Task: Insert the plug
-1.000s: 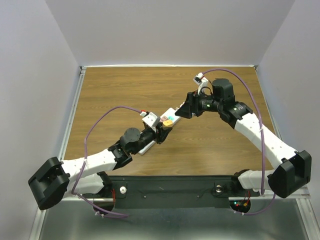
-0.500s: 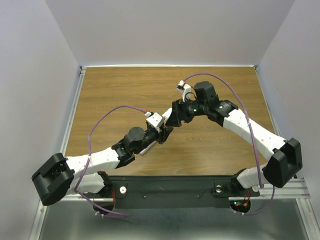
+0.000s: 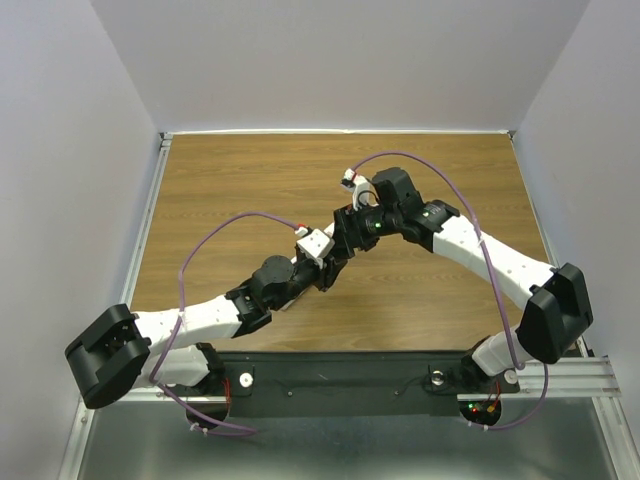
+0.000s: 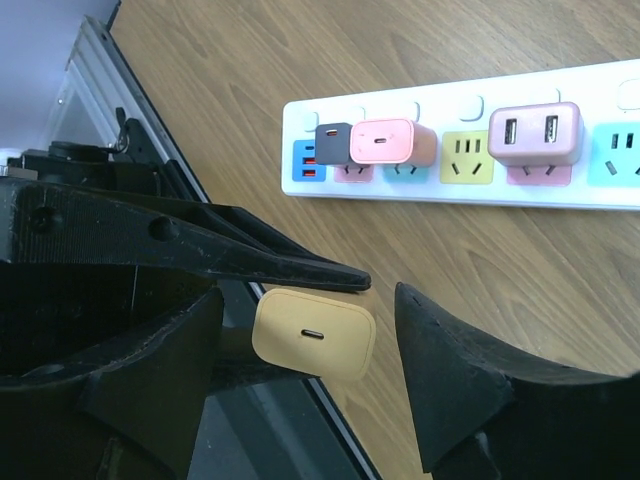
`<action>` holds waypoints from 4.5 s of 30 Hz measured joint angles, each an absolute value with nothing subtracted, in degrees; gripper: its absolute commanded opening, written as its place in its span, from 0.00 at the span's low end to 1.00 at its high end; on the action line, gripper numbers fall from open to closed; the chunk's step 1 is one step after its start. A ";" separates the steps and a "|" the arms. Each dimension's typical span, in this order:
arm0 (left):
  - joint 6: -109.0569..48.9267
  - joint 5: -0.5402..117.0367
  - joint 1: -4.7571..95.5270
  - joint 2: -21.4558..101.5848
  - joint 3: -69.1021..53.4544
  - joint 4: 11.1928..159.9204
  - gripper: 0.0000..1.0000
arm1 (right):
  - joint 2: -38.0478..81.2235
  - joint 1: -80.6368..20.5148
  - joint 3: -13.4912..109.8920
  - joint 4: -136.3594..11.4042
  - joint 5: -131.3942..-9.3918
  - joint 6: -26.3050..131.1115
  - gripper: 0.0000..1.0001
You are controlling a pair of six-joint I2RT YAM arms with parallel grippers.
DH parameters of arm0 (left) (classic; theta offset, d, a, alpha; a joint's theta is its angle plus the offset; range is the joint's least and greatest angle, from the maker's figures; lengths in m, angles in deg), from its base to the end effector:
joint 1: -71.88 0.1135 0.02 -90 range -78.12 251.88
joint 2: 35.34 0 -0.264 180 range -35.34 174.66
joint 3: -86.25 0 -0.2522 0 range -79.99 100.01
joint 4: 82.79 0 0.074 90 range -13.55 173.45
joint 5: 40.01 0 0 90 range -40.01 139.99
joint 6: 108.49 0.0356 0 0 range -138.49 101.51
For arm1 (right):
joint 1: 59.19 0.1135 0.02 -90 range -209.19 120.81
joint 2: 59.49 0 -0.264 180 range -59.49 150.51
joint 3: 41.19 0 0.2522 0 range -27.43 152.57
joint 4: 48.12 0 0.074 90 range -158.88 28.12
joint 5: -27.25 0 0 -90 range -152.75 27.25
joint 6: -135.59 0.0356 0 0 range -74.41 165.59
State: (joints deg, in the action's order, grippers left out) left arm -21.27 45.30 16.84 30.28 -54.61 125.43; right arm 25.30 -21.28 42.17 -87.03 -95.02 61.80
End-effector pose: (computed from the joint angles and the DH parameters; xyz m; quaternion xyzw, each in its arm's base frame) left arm 0.1435 -0.2001 0.2448 0.2800 0.6375 -0.3218 0.6416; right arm 0.2467 0.2162 0.3027 -0.2787 0.8343 0.4081 0.2445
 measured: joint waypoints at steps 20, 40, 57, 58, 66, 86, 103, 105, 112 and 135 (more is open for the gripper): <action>-21.77 40.88 16.42 29.89 -54.61 122.48 0.85 | 26.79 -21.08 42.41 -89.72 -90.28 59.83 0.00; -30.93 30.39 20.05 21.37 -60.73 113.95 0.96 | 33.30 -25.63 46.52 -81.50 -79.44 52.07 0.00; -41.16 25.80 22.83 24.89 -59.06 102.81 0.90 | 32.82 -23.62 43.00 -71.23 -75.75 47.54 0.00; -41.21 25.82 22.83 24.93 -59.06 102.65 0.90 | 32.84 -23.62 42.83 -71.23 -75.33 47.24 0.00; -41.27 26.59 22.85 26.76 -57.58 102.39 0.90 | 36.62 -23.64 41.49 -69.91 -74.17 44.11 0.00; -40.46 28.97 22.89 29.89 -56.09 101.04 0.90 | 42.59 -25.04 40.14 -63.97 -78.08 39.79 0.00; -39.76 29.89 23.26 32.43 -54.98 100.69 0.89 | 42.46 -25.47 40.14 -64.36 -80.38 38.91 0.00; -39.74 29.91 23.26 32.51 -54.76 100.67 0.89 | 42.42 -25.50 40.25 -64.89 -80.71 38.56 0.00; -39.57 30.04 23.26 32.51 -54.74 100.67 0.89 | 42.42 -25.63 40.79 -66.42 -81.69 37.67 0.00; -39.30 30.30 23.26 33.28 -54.67 100.64 0.88 | 44.16 -25.98 44.22 -70.44 -83.57 35.90 0.00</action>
State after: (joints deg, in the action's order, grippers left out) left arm -39.30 30.30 23.26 33.28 -54.67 100.64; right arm 44.16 -25.98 44.22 -70.44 -83.57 35.90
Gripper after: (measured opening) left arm 0.883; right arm 0.515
